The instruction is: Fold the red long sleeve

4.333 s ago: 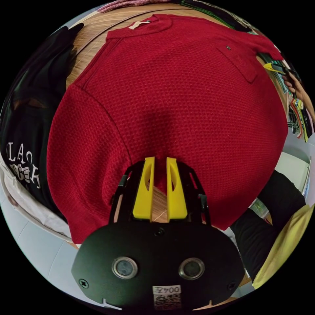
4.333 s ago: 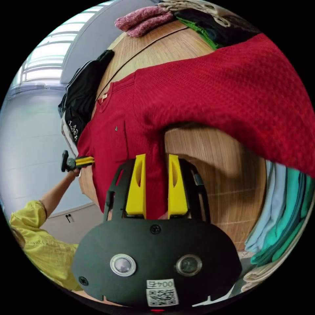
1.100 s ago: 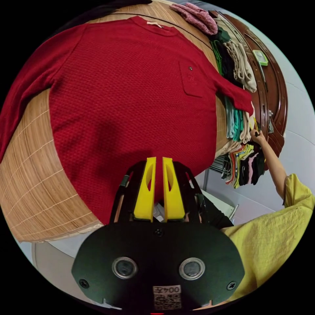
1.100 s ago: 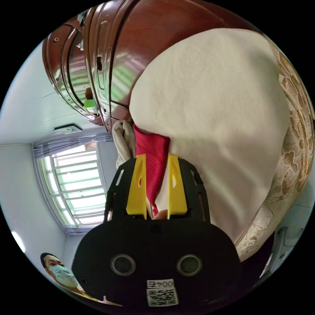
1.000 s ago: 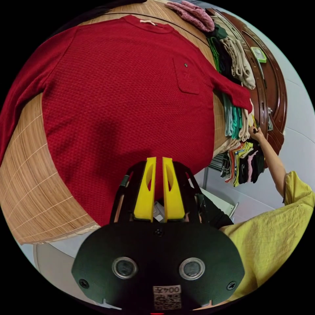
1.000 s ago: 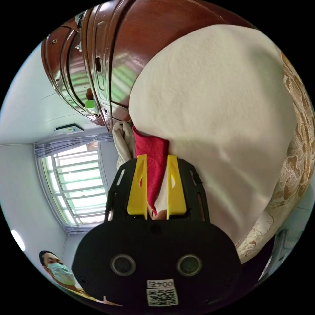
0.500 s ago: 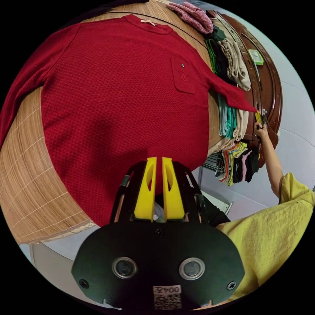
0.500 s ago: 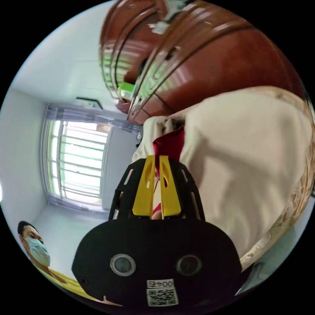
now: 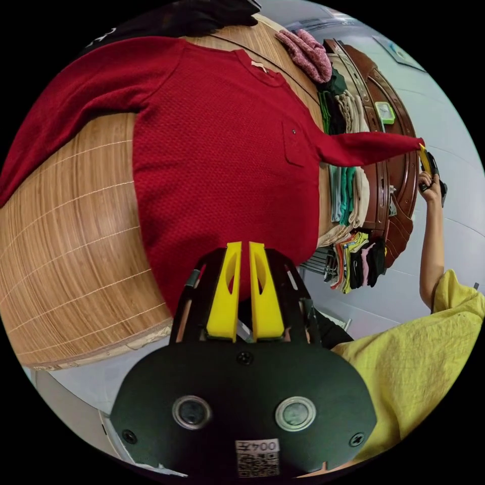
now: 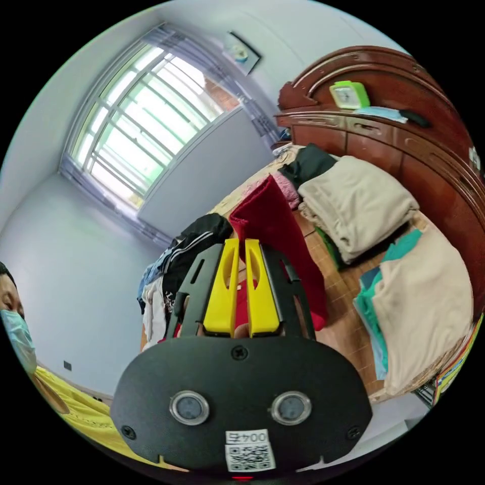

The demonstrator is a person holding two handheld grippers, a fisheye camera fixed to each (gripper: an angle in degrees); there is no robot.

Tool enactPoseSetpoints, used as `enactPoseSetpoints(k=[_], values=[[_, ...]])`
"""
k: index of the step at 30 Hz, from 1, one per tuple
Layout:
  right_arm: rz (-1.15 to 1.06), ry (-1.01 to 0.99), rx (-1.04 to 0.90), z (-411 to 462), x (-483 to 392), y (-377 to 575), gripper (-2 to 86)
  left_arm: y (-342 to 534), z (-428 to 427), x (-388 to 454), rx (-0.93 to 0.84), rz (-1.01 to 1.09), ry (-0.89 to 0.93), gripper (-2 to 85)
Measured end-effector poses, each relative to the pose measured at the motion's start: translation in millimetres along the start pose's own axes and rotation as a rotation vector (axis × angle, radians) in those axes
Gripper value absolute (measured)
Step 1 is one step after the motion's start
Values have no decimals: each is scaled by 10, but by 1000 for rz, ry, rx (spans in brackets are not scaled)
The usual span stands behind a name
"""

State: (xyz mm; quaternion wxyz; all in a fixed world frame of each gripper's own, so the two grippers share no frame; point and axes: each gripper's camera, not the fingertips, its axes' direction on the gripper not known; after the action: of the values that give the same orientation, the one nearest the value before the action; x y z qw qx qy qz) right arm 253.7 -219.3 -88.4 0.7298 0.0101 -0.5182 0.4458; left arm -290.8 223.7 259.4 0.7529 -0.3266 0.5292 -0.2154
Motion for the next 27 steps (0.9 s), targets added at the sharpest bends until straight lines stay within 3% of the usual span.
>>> enactPoseSetpoints(k=[8,15,17,21,27], values=[[-151,-37,-183,2015,-1141,1053,31,220,-375,-428,63,-23,17,30],[-316,80,-399,3755,-1377,2190,38,186,-650,-587,86,-19,-8,28],[-325,53,-545,4335,-1220,2508,54,116,-741,-581,81,-8,-23,28],[-308,9,-631,4696,-1014,2690,127,-31,-877,-499,68,12,-39,33],[-349,177,-667,4311,-494,2626,119,-497,-1105,-132,65,65,-28,51]])
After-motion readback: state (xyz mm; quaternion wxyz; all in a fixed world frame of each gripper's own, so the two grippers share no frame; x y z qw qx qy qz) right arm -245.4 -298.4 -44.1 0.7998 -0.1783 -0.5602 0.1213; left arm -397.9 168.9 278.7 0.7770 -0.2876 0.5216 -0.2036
